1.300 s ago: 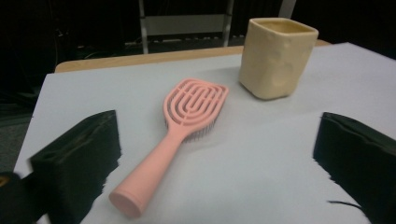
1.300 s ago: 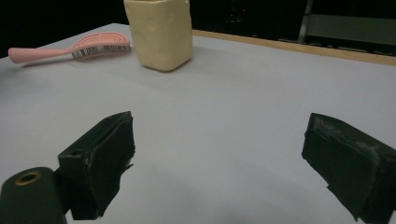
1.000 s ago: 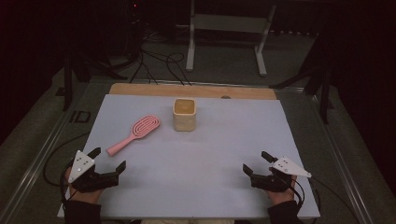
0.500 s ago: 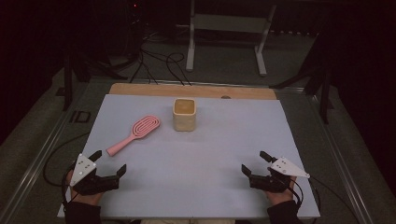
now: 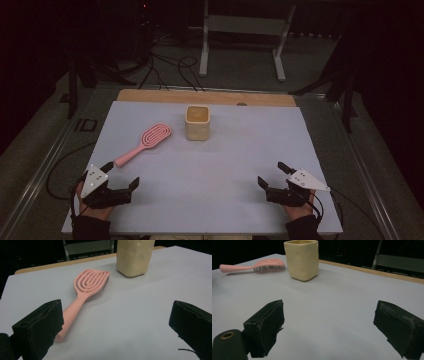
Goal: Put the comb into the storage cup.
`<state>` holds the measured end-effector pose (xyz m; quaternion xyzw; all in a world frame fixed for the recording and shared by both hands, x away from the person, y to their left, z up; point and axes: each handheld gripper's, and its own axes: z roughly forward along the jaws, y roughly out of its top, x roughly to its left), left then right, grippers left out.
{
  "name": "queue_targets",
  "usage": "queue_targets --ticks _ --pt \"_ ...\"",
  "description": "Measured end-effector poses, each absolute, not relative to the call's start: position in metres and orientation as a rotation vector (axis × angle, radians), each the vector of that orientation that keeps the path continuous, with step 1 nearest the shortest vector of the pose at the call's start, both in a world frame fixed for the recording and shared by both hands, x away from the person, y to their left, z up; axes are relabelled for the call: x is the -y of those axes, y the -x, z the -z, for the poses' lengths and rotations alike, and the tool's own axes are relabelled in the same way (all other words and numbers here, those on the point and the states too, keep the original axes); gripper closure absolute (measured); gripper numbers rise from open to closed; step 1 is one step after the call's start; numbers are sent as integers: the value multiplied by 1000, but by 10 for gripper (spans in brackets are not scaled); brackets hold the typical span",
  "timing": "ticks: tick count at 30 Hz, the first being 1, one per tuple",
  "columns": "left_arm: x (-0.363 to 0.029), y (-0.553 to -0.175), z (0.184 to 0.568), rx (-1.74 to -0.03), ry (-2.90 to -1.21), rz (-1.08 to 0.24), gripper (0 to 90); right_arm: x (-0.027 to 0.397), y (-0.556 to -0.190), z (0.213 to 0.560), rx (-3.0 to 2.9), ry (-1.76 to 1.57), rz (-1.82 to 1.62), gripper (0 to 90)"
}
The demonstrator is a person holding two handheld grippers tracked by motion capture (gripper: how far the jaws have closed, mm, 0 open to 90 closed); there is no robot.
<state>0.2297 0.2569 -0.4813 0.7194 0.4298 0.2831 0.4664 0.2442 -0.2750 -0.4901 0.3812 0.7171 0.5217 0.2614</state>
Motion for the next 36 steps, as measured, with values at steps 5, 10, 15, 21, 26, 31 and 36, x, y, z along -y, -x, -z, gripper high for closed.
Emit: queue_targets --ticks 5,10,15,21,26,31,36 --pt "-257 -232 477 -1065 -1755 -689 1 274 -244 491 -1942 -1037 -1417 93" --pt "-258 -235 473 -1073 -1747 -688 1 273 -245 492 -1953 -1034 -1414 93" --pt "-261 -240 469 -1103 -1731 -678 0 273 -244 492 -1946 -1043 -1416 93" --pt "-263 -246 465 -1113 -1740 -665 0 273 -244 492 -1946 -1041 -1410 93" --pt "-264 -249 464 -1119 -1751 -668 0 273 -244 492 -1944 -1045 -1411 93" --pt "-266 -255 459 -1113 -1778 -665 0 274 -244 492 -1940 -1045 -1410 93" --pt "-267 -259 452 -1107 -1796 -675 0 274 -244 492 -1937 -1047 -1409 93"
